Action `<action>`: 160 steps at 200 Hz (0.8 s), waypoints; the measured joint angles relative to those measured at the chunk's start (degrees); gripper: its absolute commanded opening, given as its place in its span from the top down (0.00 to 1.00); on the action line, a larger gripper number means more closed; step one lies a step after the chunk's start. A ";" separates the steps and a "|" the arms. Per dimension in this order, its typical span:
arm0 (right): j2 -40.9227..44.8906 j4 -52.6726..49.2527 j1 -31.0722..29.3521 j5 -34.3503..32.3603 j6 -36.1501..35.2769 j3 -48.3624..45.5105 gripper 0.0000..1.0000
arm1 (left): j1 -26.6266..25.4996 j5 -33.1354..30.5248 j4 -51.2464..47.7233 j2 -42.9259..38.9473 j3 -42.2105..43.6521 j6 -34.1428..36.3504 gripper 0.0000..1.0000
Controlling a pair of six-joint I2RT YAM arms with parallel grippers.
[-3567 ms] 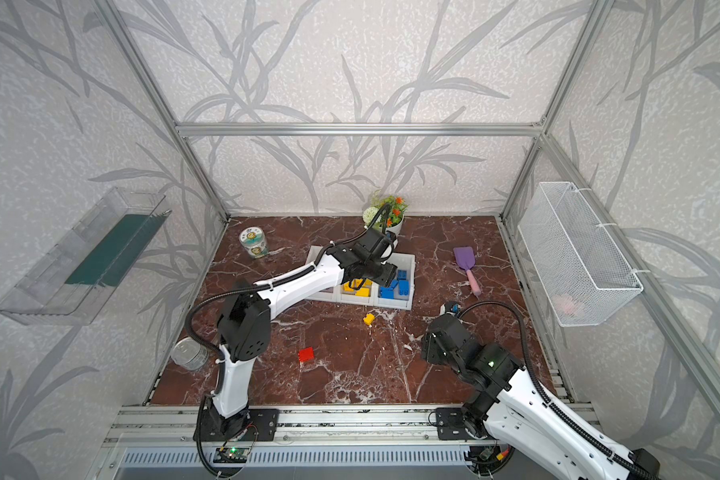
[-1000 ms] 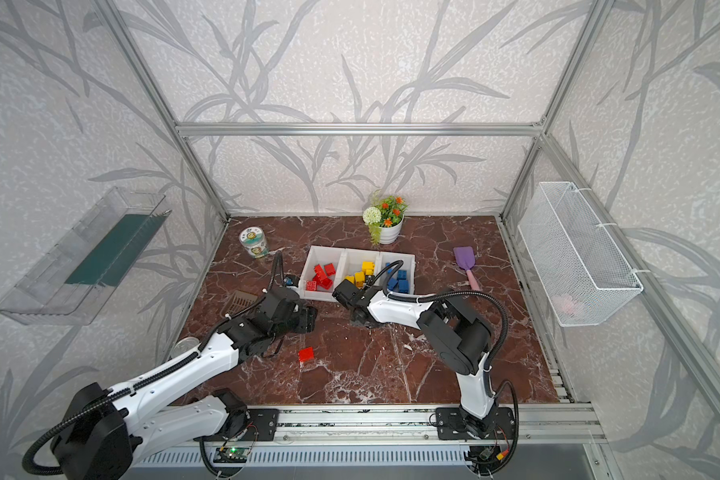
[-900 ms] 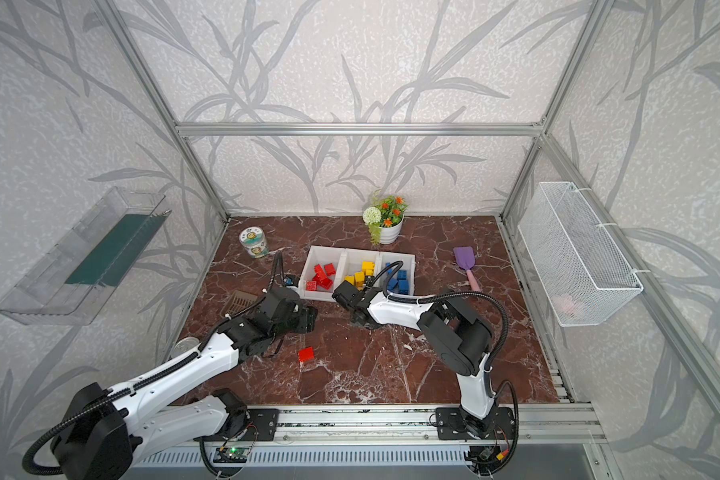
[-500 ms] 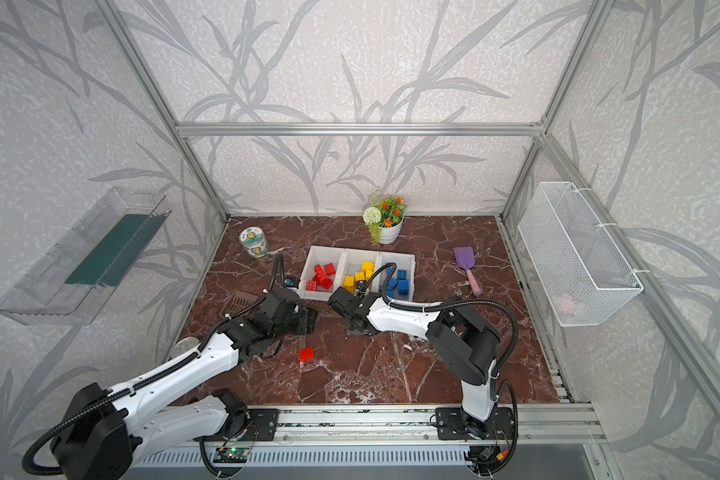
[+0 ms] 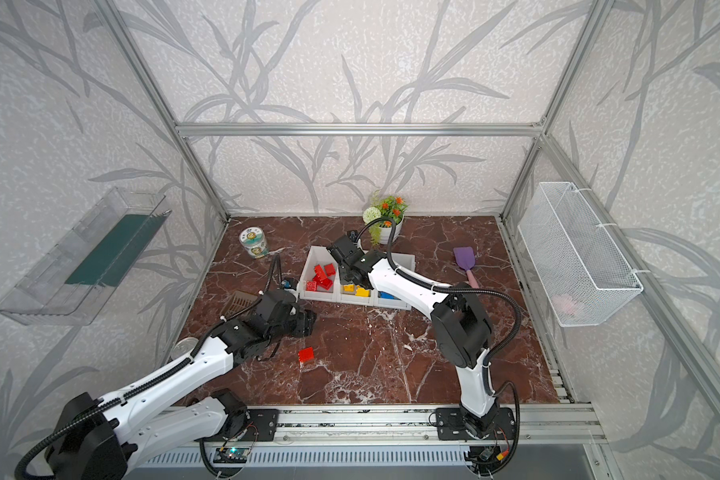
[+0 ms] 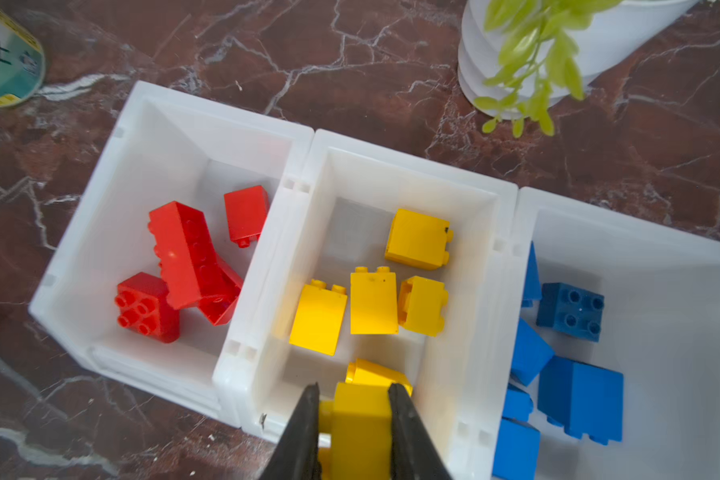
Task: Sort the legos into containers by color
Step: 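Carry the small yellow brick with the right gripper into the yellow compartment and release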
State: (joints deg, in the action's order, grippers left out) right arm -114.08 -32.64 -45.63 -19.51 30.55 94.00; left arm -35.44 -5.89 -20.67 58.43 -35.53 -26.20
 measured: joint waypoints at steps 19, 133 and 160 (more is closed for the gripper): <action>-1.79 -0.68 0.22 0.15 -0.28 0.00 0.62 | 0.00 0.02 -0.57 -0.50 0.00 -0.20 0.29; 0.50 -1.62 0.37 2.51 -0.15 -1.36 0.33 | 0.00 -0.04 -3.06 -1.16 0.48 -2.34 0.24; 4.87 -0.79 0.37 3.87 0.31 -4.81 0.33 | 0.00 0.22 -4.13 -1.20 0.94 -3.13 0.23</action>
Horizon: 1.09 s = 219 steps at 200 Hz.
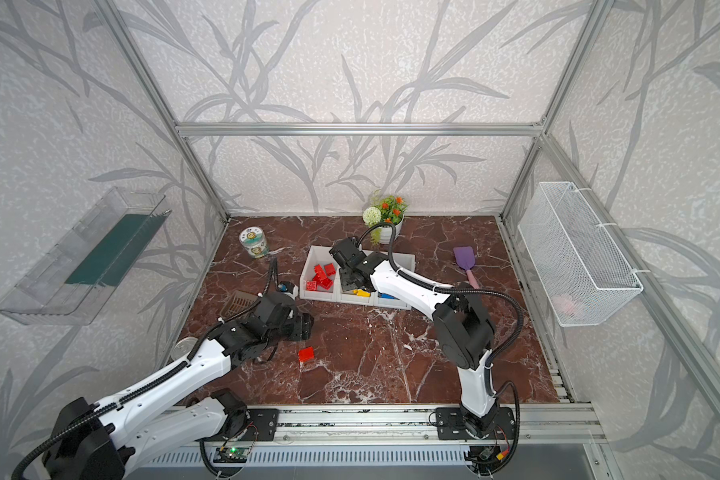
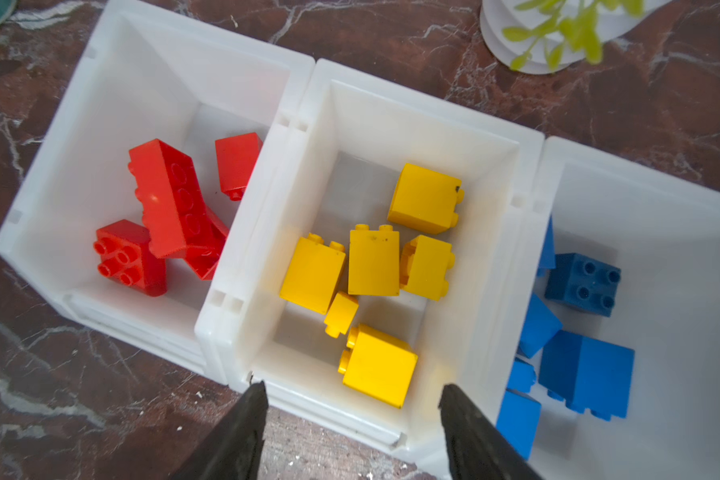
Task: Sort the legos into containers by color
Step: 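Carry the small yellow brick with the right gripper into the yellow compartment and release, then withdraw the right gripper while the left gripper grasps the last red brick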
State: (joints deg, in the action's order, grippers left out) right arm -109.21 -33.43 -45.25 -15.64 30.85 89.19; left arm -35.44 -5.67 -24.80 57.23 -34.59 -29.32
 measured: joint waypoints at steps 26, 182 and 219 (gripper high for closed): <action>5.09 1.46 -0.46 1.36 0.81 -5.14 0.33 | 0.00 2.12 -0.70 -0.02 1.22 -0.79 0.23; 29.46 3.91 -2.38 2.54 9.57 -33.33 0.33 | -2.91 13.51 -2.38 6.23 6.69 -7.28 0.22; 34.21 4.09 -2.38 1.64 11.45 -37.29 0.33 | -4.94 14.56 -1.64 11.28 4.57 -7.13 0.23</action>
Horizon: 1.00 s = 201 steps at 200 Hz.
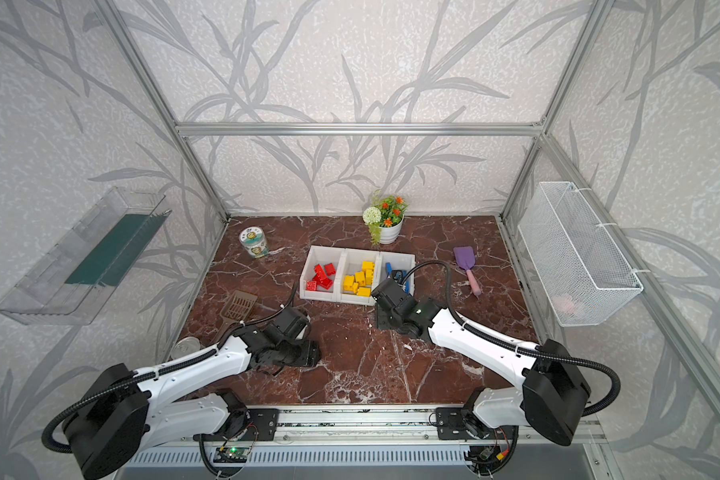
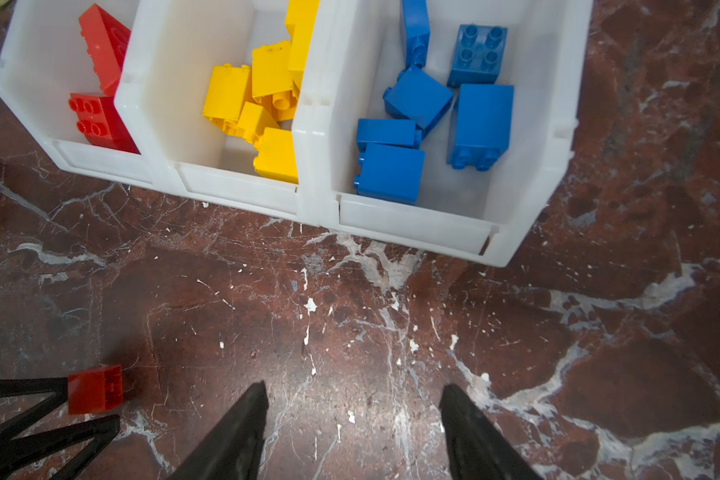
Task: Sort the legos into containers by color
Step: 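Withdraw the right gripper while the left gripper grasps the last red brick, then carry the red brick with the left gripper into the red compartment and release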
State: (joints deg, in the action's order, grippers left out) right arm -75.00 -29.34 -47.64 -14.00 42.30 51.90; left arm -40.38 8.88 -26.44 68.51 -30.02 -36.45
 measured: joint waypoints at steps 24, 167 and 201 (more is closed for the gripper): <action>2.25 0.02 0.00 -0.59 1.01 -2.01 0.33 | -2.23 -0.61 -0.04 3.54 -2.40 0.68 0.24; 11.08 -0.13 0.00 -2.75 5.70 -9.90 0.33 | -8.44 -8.55 -3.32 10.21 -7.26 5.20 0.65; 13.77 -0.72 0.00 -4.39 5.99 -9.90 0.33 | -7.48 -12.04 -6.64 9.42 -14.10 9.09 0.63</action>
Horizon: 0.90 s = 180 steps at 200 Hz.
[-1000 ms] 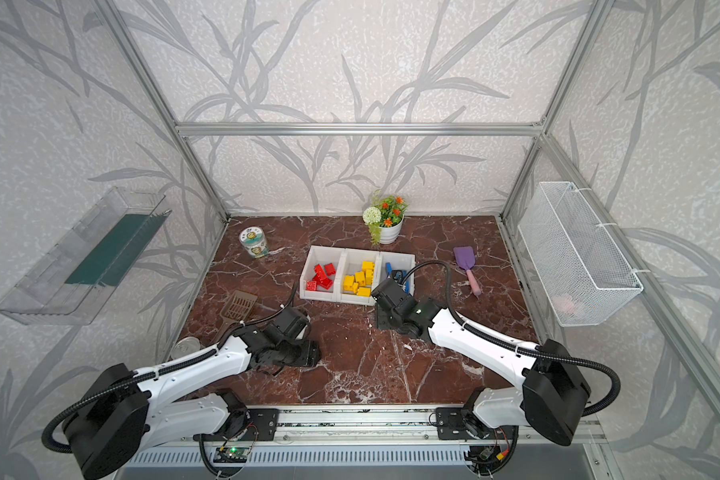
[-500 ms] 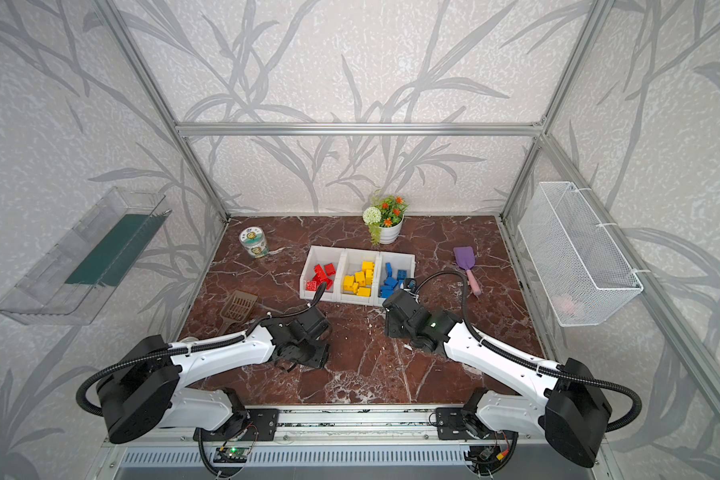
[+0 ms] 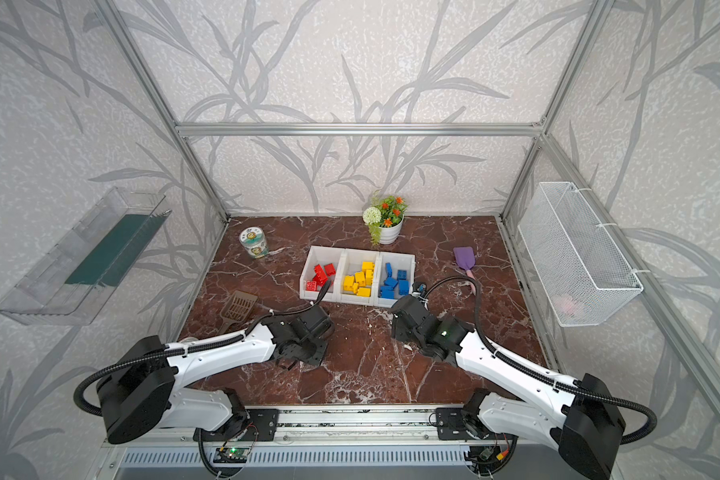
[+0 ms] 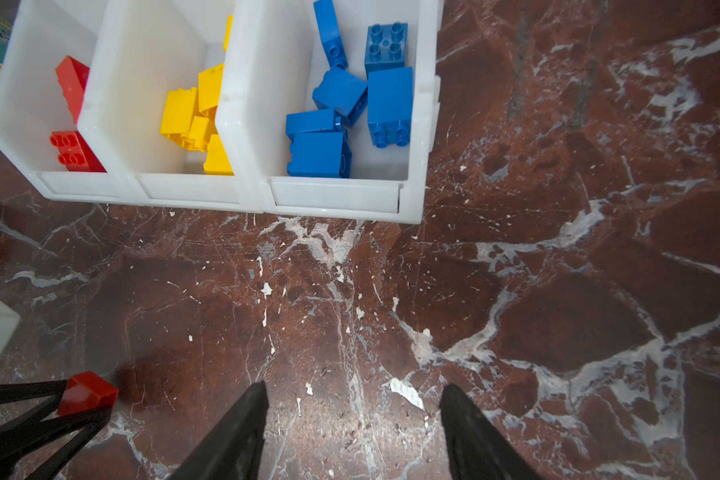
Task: Sort the legos into containers by color
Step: 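Carry the red brick with the left gripper into the red compartment and release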
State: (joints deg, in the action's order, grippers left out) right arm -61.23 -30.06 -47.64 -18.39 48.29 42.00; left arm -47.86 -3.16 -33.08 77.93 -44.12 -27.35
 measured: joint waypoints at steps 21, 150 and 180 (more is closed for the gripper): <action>1.16 -0.24 0.00 -1.20 0.02 0.00 0.34 | 4.46 -1.14 1.38 0.00 -8.02 4.02 0.63; 11.47 -7.87 0.00 -3.76 1.79 -0.33 0.35 | 22.45 1.79 4.00 28.39 -38.82 12.81 0.58; 11.80 -9.25 0.00 -3.78 2.49 -0.68 0.35 | 22.64 2.21 4.11 29.90 -41.68 12.76 0.41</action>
State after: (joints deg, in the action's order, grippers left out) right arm -49.43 -39.31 -47.64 -22.17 50.78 41.32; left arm -25.21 -0.95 -28.97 107.83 -85.80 -14.59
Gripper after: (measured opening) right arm 0.650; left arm 0.540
